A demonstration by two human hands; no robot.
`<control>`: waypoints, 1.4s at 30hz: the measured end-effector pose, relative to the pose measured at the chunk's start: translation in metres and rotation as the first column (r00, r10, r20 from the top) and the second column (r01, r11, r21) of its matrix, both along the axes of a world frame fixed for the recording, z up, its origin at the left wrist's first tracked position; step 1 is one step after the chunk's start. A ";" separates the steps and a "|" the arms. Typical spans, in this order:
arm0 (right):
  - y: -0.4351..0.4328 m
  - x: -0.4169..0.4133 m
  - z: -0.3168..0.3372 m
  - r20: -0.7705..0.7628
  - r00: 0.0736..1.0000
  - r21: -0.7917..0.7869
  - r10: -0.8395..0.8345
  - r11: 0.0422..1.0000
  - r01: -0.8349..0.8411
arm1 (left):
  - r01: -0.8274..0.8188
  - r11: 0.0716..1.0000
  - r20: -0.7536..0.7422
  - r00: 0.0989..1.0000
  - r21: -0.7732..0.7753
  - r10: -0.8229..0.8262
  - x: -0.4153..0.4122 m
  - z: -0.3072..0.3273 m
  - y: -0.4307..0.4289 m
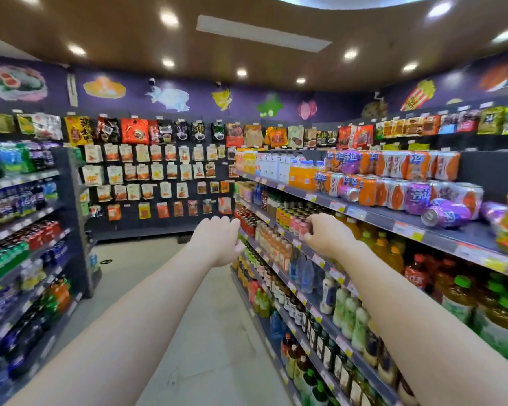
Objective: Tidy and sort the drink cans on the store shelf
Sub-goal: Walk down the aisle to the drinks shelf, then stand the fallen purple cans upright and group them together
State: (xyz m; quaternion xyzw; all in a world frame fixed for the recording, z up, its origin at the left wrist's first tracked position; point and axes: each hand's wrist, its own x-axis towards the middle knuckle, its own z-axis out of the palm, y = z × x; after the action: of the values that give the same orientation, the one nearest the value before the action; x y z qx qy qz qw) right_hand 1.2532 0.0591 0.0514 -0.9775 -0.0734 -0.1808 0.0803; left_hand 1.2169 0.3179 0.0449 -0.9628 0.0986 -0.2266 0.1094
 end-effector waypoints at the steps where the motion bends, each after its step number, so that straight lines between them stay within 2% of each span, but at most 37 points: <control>1: 0.001 0.014 0.002 0.009 1.000 0.006 -0.007 1.000 0.007 | 0.009 1.000 0.005 1.000 -0.013 -0.009 0.016 0.000 0.000; 12: 0.011 0.166 0.004 0.071 0.978 -0.029 -0.196 0.980 0.199 | 0.205 0.979 0.023 0.979 0.009 -0.205 0.214 -0.014 0.016; 15: 0.013 0.209 0.012 0.076 0.956 0.002 -0.284 0.959 0.284 | 0.281 0.960 0.024 0.959 0.014 -0.281 0.275 -0.005 0.021; 20: 0.014 0.264 0.019 0.083 0.908 -0.022 -0.410 0.910 0.413 | 0.401 0.915 0.029 0.915 0.041 -0.403 0.365 0.008 0.021; 23: 0.011 0.282 0.017 0.082 0.884 -0.050 -0.461 0.884 0.465 | 0.468 0.884 0.033 0.883 0.008 -0.468 0.409 0.007 0.012; 28: -0.009 0.295 0.018 0.079 0.821 -0.092 -0.565 0.816 0.570 | 0.554 0.833 0.003 0.833 -0.005 -0.554 0.458 -0.001 -0.022; 35: -0.046 0.304 0.010 0.061 0.729 -0.071 -0.681 0.726 0.684 | 0.646 0.762 0.027 0.763 -0.035 -0.646 0.501 -0.015 -0.075; 42: -0.095 0.330 0.018 0.073 0.660 0.002 -0.748 0.661 0.750 | 0.727 0.685 0.073 0.686 -0.037 -0.724 0.539 -0.002 -0.129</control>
State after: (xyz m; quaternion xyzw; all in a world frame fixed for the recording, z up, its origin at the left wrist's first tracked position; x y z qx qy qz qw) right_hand 1.5829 -0.0361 0.0691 -0.9155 0.3299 -0.2295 -0.0173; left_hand 1.7556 0.1887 0.0428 -0.8420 0.4611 -0.2795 -0.0170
